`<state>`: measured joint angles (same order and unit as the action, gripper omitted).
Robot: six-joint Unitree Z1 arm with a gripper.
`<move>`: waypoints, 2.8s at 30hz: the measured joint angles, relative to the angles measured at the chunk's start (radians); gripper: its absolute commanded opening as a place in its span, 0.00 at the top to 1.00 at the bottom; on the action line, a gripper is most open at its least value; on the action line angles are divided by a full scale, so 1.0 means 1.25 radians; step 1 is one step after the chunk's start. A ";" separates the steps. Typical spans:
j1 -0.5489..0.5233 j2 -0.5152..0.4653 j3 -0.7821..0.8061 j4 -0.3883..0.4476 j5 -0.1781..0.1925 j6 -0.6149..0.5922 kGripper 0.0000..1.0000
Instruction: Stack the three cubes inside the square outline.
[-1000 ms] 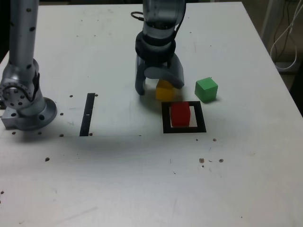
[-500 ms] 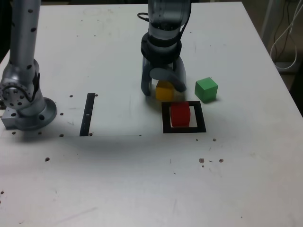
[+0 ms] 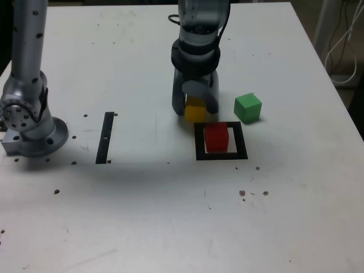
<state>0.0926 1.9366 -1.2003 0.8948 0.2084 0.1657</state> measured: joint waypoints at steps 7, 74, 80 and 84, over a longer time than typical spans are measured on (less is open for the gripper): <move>0.000 0.001 -0.013 -0.002 -0.013 0.018 0.70; -0.196 0.045 -0.258 0.262 -0.065 -0.231 0.72; -0.190 0.039 -0.249 0.259 -0.059 -0.226 0.72; -0.190 0.039 -0.248 0.252 -0.061 -0.225 0.72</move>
<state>-0.1448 1.9856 -1.5107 1.2102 0.1327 -0.1151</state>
